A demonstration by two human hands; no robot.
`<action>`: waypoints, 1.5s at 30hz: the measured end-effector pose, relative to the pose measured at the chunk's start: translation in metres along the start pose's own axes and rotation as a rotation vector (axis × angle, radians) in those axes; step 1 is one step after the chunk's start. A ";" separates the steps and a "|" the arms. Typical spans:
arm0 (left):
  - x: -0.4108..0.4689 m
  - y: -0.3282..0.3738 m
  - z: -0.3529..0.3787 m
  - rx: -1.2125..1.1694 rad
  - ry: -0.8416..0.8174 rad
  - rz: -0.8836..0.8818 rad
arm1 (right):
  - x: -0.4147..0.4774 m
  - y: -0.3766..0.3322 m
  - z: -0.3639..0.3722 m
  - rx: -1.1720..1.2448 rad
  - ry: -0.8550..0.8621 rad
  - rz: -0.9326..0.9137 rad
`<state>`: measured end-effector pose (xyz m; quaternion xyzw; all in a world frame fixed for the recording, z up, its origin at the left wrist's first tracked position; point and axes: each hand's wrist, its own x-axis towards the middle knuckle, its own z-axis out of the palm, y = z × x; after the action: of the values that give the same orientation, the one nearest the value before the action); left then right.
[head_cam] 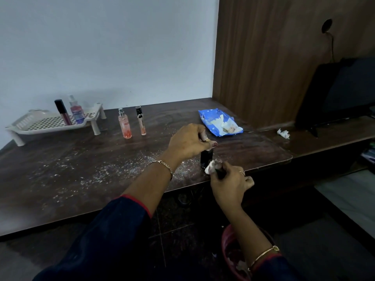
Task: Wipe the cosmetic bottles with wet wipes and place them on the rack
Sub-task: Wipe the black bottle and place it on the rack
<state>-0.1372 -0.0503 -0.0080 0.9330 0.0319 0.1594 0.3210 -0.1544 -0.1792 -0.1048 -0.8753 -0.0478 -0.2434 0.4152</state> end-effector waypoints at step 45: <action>-0.062 -0.022 0.015 -1.152 0.462 -0.413 | 0.025 -0.005 -0.028 -0.033 0.073 -0.670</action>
<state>-0.1902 -0.0517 -0.0493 0.5282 0.1883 0.2822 0.7784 -0.1452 -0.1996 -0.0744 -0.8082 -0.3138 -0.3983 0.2996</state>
